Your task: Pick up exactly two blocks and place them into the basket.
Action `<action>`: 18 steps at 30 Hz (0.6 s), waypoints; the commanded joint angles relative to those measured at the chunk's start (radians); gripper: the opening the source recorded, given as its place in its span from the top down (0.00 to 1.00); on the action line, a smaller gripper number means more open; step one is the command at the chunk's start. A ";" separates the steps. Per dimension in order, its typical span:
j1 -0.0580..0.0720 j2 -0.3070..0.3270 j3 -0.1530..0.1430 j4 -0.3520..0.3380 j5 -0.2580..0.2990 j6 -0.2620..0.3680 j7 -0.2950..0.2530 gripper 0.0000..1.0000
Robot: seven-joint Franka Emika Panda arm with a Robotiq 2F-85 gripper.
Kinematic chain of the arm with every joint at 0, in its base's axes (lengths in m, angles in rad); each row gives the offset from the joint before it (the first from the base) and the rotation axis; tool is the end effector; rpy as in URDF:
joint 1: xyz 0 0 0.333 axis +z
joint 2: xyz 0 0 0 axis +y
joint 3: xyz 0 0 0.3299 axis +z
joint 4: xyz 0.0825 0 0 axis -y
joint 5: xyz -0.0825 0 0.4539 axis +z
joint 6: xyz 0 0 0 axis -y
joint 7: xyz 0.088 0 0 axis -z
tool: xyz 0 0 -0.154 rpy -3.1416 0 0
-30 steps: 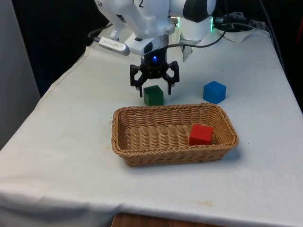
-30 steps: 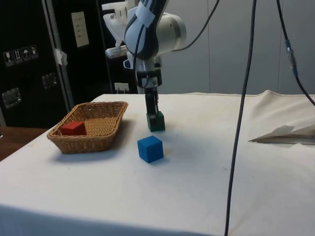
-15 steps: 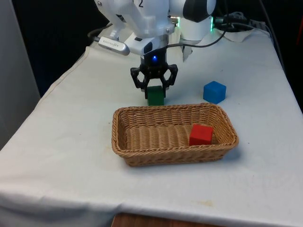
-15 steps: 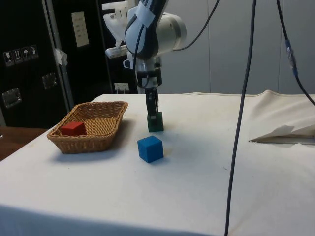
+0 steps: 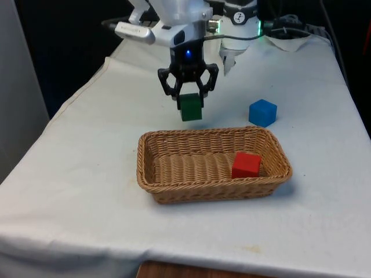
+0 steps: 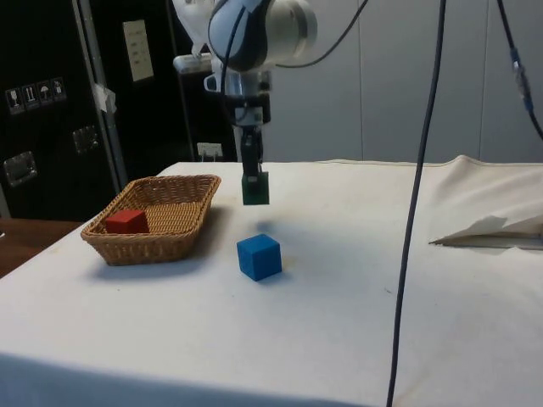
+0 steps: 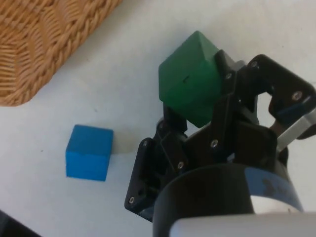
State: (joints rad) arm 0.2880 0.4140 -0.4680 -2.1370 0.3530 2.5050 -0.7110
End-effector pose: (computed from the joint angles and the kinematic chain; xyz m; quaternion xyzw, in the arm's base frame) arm 0.6091 -0.1177 0.1403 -0.9899 -0.1407 -0.0149 0.0084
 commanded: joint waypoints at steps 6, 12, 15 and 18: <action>0.008 -0.033 -0.016 0.035 -0.026 -0.055 0.018 0.99; 0.009 -0.044 -0.021 0.070 -0.027 -0.091 0.019 0.99; 0.007 -0.045 -0.023 0.107 -0.025 -0.125 0.020 0.99; 0.006 -0.045 -0.025 0.130 -0.024 -0.145 0.021 0.99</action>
State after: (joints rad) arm 0.2900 0.3690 -0.4860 -2.0130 0.3440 2.3720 -0.7030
